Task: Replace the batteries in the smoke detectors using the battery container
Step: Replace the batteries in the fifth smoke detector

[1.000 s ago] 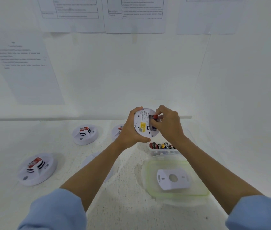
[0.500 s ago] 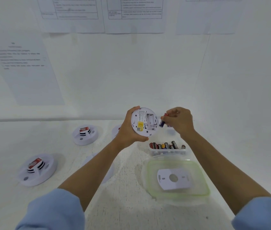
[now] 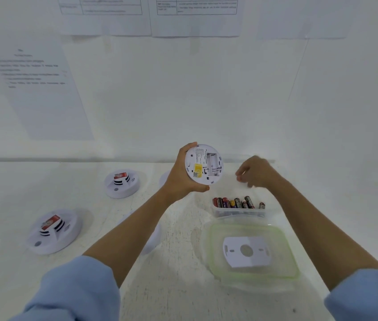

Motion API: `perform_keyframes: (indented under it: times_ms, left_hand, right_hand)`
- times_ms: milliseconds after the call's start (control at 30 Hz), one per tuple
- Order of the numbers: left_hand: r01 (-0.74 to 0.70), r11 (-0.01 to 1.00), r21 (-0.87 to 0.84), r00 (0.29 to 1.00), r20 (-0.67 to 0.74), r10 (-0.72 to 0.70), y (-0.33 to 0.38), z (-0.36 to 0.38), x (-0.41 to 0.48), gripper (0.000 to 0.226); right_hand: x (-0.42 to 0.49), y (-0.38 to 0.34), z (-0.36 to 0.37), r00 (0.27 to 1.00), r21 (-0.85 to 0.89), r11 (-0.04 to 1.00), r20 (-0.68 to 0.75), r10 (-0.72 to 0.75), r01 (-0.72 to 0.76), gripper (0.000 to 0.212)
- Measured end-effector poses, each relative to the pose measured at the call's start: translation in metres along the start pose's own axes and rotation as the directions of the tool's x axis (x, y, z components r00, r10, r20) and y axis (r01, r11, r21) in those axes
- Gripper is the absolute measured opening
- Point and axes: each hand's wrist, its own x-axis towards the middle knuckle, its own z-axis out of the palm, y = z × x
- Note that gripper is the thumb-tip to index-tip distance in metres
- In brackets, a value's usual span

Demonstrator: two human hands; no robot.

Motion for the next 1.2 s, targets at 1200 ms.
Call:
perform_keyframes:
  times_ms: [1200]
  left_hand:
    - [0.062, 0.997, -0.036, 0.998, -0.017, -0.063, -0.016, 0.0, 0.018, 0.104]
  right_hand:
    - [0.056, -0.005, -0.017, 0.976, 0.339, 0.919, -0.152, -0.156, 0.199, 0.025]
